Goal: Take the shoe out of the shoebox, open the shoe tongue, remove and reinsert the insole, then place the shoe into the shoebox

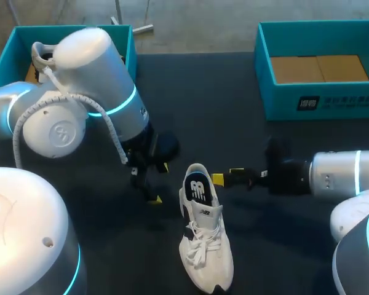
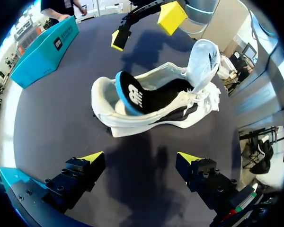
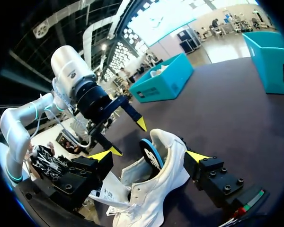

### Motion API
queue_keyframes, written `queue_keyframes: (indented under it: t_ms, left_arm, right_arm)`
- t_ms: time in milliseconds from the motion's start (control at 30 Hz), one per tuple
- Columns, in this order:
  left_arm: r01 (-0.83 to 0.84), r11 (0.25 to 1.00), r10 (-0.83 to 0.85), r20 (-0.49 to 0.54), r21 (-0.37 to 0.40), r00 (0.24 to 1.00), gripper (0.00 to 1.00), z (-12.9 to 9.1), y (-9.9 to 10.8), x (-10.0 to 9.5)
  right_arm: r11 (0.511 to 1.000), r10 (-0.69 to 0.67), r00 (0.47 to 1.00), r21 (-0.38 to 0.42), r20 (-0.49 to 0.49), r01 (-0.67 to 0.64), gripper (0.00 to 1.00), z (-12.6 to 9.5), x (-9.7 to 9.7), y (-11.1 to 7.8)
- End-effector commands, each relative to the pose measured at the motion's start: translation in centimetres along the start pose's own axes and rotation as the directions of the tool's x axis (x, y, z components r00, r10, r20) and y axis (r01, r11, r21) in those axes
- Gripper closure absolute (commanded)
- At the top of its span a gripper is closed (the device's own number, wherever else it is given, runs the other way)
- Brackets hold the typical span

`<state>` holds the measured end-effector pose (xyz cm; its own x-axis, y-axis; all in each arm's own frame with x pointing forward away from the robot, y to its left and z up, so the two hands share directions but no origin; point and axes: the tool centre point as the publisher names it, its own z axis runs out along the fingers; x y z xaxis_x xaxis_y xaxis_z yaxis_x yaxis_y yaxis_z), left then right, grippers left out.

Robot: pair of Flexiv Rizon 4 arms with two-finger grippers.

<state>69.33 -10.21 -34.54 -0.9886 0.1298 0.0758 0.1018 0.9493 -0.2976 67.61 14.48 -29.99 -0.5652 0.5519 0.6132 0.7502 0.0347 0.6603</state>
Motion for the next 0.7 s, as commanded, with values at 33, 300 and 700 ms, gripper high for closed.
queue_keyframes:
  t_ms: [33,300,700]
  left_arm:
    - [-0.007,1.0,0.007,-0.01,-0.006,1.0,0.0,-1.4,0.9,-0.3]
    - [-0.036,0.999,0.036,-0.002,-0.034,0.999,0.0,-2.9,2.1,-0.7]
    - [-0.171,0.985,0.171,-0.046,0.002,0.984,0.0,-5.2,4.6,-1.7]
  right_arm:
    - [0.997,0.002,0.997,0.073,0.075,-0.008,0.0,-1.0,0.6,0.0]
    - [0.997,0.011,0.997,0.07,0.075,-0.016,0.0,-1.1,0.7,-0.1]
    - [0.988,-0.117,0.965,0.125,0.233,0.09,0.0,0.4,2.5,0.4]
